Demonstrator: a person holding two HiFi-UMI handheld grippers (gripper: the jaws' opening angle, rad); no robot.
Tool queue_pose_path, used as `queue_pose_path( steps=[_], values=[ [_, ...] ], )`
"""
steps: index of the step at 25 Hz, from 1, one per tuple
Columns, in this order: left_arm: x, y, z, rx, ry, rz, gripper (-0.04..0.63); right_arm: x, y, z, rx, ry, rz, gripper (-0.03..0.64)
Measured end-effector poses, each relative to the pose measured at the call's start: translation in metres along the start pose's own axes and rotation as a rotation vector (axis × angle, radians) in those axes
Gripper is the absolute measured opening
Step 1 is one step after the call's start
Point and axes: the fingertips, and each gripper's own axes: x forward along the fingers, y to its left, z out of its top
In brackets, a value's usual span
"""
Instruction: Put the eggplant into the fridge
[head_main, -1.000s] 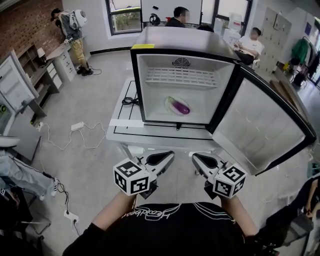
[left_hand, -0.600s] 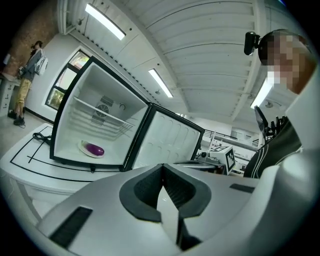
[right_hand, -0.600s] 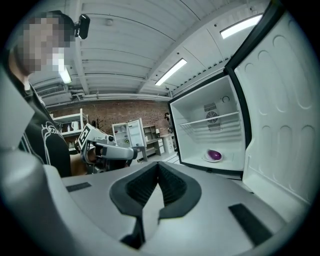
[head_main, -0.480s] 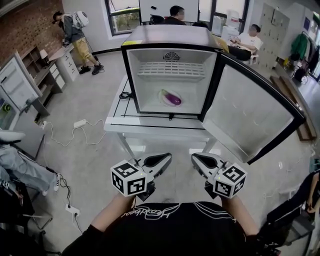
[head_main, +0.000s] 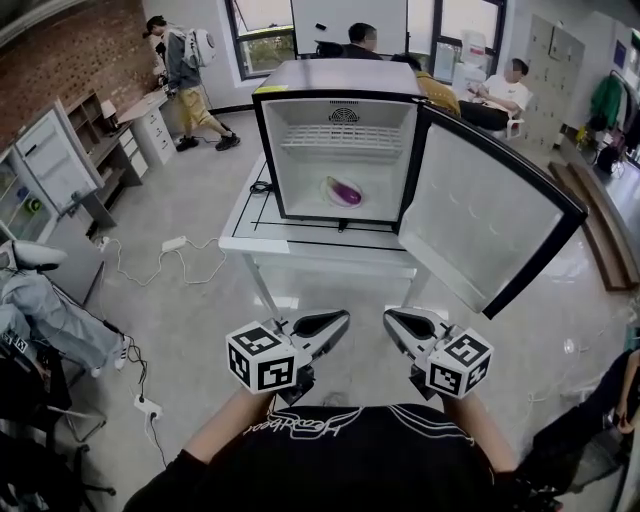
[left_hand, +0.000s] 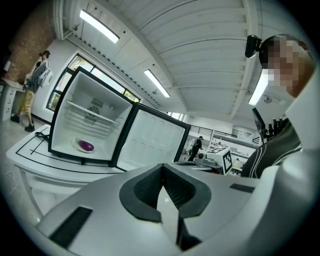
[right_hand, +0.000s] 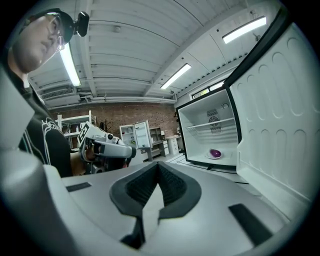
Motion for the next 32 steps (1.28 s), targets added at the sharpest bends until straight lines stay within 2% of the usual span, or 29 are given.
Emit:
queue_pose_path(
  steps=[7, 14, 32],
  values=[
    [-0.002, -0.024, -0.001, 0.029, -0.014, 0.02, 0.009, -0.017, 0.013, 0.006, -0.03, -0.01, 0.025, 0.006],
    [0.001, -0.041, -0.005, 0.053, -0.013, 0.022, 0.009, -0.034, 0.015, 0.005, -0.034, -0.03, 0.007, 0.006],
    [0.005, -0.058, -0.018, 0.022, -0.02, 0.04, 0.009, -0.054, 0.022, -0.01, -0.033, -0.032, 0.027, 0.006]
  ],
)
